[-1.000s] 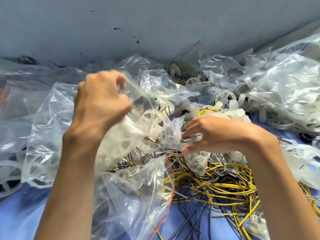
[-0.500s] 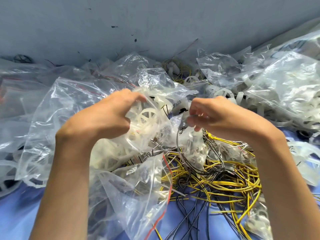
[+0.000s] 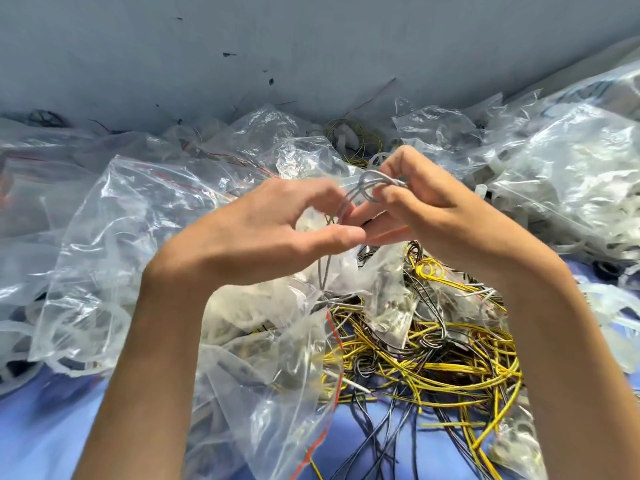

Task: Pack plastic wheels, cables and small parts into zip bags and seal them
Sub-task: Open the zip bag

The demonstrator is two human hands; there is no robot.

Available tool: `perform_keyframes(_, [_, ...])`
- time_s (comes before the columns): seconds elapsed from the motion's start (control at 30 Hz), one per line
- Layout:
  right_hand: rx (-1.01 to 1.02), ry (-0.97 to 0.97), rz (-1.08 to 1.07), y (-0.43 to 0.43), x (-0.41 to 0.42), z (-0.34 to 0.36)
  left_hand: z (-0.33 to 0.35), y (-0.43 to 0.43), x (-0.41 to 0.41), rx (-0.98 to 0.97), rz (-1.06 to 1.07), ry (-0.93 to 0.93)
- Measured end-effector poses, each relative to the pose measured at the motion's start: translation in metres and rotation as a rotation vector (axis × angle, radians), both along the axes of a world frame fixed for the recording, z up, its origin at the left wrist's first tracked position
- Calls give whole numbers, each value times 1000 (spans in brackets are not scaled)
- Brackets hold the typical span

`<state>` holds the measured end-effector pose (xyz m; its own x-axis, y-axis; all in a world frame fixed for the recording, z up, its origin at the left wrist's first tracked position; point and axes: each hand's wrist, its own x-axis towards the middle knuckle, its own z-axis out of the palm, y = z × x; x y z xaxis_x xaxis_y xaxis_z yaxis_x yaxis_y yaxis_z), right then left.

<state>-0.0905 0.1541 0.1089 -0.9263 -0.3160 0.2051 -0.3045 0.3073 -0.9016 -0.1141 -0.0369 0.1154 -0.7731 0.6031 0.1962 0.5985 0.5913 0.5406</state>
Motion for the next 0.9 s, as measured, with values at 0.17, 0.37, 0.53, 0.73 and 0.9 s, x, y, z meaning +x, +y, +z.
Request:
perform_keyframes(0.17, [-6, -34, 37, -2, -1, -2, -10, 9, -6, -48, 74, 186])
perform_keyframes(0.37, [-46, -104, 168, 1, 2, -2, -12, 2, -13, 73, 149, 215])
perform_keyframes(0.53, [12, -27, 194, 1, 2, -4, -3, 3, -7, 183, 43, 31])
perform_keyframes(0.73, [236, 99, 169, -4, 2, -3, -3, 3, -3, 205, -49, -70])
perform_keyframes(0.9, [209, 68, 165, -4, 0, -3, -6, 3, -6, 246, 9, -25])
